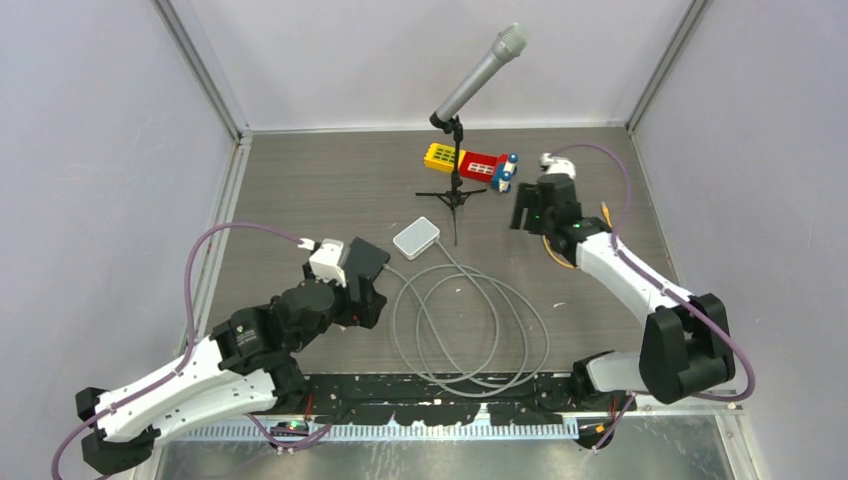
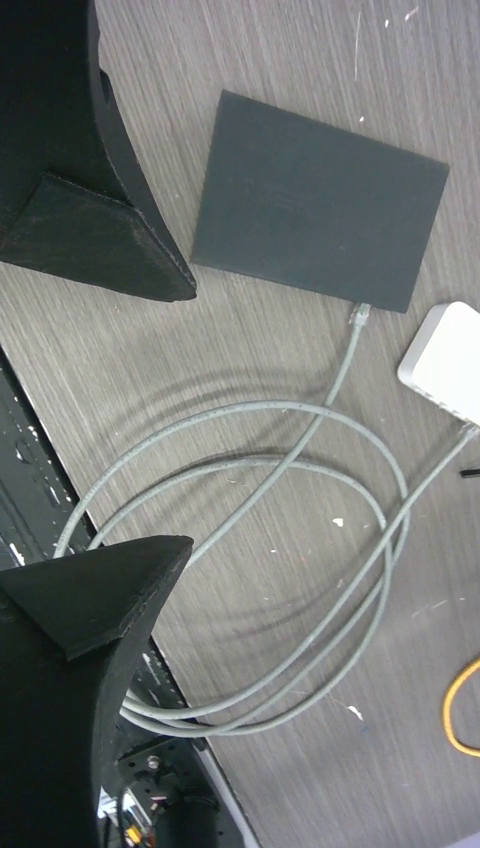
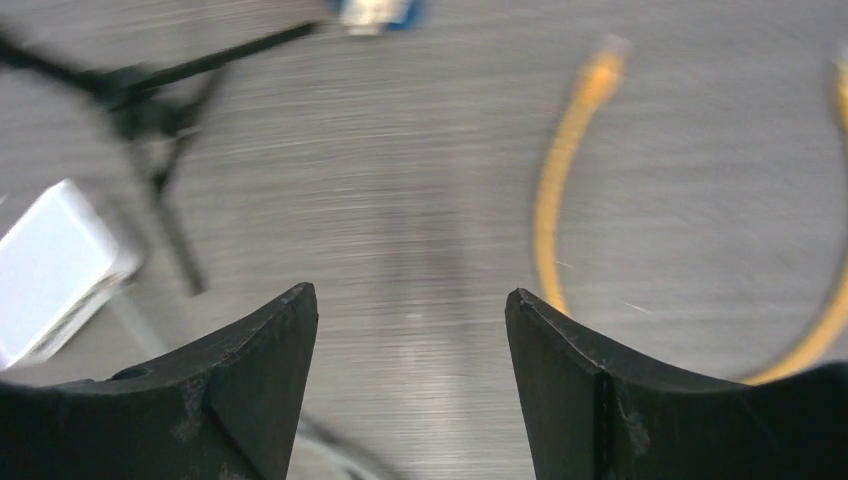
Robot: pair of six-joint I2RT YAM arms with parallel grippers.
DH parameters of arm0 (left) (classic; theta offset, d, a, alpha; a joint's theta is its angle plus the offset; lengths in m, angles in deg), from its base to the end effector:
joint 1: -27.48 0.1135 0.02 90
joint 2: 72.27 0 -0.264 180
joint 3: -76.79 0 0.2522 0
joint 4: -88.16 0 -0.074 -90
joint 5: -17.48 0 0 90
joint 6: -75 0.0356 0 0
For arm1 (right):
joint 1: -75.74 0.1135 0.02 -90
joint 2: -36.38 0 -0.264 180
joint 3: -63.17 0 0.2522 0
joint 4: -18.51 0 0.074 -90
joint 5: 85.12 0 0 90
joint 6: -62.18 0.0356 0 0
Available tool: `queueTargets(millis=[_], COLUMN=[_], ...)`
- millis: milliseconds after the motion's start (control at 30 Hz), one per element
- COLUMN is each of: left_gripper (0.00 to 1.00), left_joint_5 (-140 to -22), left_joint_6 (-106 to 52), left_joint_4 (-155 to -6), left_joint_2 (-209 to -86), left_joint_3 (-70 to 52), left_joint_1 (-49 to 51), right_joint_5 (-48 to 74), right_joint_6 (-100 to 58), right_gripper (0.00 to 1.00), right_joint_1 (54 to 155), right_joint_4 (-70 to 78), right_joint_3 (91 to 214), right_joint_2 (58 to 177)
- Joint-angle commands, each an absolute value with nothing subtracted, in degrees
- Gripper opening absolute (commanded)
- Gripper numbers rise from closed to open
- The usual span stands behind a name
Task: Insert the plug into the switch port
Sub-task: Place the switch port at the center of the board, then pick up the connector from the center of the board.
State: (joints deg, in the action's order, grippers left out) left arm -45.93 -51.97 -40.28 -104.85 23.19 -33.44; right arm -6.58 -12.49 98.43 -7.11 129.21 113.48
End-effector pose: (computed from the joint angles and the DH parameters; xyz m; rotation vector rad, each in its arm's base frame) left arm 0.0742 -0.1007 0.2923 0.1565 2.0861 -0.5711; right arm 0.2757 0.1076 0.2574 -0.0306 2.2001 0.1509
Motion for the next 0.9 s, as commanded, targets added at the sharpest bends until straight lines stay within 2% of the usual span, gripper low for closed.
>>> queueTargets(millis=[0, 267, 500, 567, 733, 867], left_gripper=[0.89, 0.89, 0.89, 0.89, 0.89, 0.88], left_joint_5=[-50.0, -51.1, -50.6, -50.2, -49.1, -48.4], left_joint_6=[-49.3, -50.5, -52.5, -52.5, -52.7, -53.2], left_joint_4=[-42.0, -44.1, -43.4, -42.9, -42.5, -42.8], left_joint_2=[-107.8, -106.6, -103.8, -103.7, -103.7, -103.5], left_joint_3=[21.3, 22.9, 24.4, 24.2, 23.9, 23.7], left_joint_1=[-33.2, -33.2, -33.2, -33.1, -33.2, -33.2], right_joint_5=[-10.1, -5.3, -9.1, -8.2, -5.5, -5.0], right_joint_6=[-6.3, -5.4, -6.0, -6.6, -6.8, -6.9], right_gripper=[0.73, 0.73, 0.65, 0.55, 0.15, 0.04], right_joint_1=[90.3, 84.0, 81.3, 81.1, 81.0, 80.9], right_joint_4=[-9.3, -6.6, -6.9, -8.5, -9.4, -9.3], right_joint_3=[125.1, 133.8, 141.4, 143.9, 144.5, 142.0], right_joint_2=[111.8, 127.5, 138.1, 140.4, 140.6, 135.9])
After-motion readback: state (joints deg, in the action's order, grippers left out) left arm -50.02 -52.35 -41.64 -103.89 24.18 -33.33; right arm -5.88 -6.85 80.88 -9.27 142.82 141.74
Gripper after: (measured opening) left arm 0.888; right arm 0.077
